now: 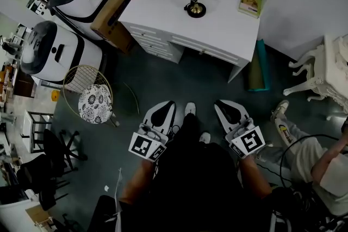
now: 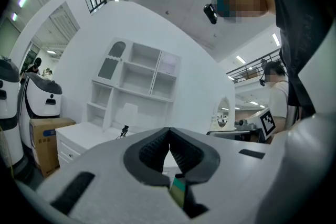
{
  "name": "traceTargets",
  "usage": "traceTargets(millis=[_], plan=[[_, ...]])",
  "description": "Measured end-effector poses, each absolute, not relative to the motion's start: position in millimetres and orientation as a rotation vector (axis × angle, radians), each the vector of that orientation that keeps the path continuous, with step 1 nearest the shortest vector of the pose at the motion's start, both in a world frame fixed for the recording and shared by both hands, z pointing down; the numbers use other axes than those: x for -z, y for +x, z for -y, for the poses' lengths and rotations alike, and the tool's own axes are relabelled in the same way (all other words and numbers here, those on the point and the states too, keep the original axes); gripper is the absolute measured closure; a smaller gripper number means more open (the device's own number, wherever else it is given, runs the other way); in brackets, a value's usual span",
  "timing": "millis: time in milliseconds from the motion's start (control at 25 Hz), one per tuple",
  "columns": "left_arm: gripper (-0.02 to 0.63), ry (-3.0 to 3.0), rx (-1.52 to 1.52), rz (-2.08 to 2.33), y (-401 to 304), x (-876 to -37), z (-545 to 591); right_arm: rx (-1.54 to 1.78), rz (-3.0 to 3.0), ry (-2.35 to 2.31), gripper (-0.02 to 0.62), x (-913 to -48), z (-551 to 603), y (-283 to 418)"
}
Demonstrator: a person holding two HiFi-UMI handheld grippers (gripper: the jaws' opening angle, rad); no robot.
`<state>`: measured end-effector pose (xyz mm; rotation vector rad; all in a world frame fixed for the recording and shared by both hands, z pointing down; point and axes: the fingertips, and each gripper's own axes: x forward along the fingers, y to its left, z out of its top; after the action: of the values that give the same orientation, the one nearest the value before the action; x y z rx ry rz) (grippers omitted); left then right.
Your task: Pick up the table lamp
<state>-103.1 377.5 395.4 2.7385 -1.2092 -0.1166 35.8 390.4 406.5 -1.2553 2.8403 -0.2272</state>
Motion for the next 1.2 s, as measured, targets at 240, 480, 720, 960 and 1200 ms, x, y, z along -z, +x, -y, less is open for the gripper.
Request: traceTargets(millis=[240,480,720,960,1200], plan=[[0.589,2.739,0.1,1.201,-109.6,-398.3,-323.0,0.286,-2.826,-1.326,0.548,-414.7,-335.5,36.7],[0.589,2.72,0.104,1.184,-119.8,-403.6,-264.2,0.271,-2.806,-1.369,0.548,-410.5,-275.0,31.4],[0.589,2.715,0.125,1.146,-133.0,-406.7,-208.1,0.296,-2.79,-1.446,0.548,-410.5,-222.0,21.3],[0.589,2.732,0.128,1.103,-144.1,-409.2,-163.6,0.291,-2.788,-1.478,0.548,-410.4,-184.6,8.2],[0.589,2.748,0.125,1.054,-142.2,-408.5,-145.5,0.304,-2.81,-1.457,0.548,-413.2,-172.1,-3.6]])
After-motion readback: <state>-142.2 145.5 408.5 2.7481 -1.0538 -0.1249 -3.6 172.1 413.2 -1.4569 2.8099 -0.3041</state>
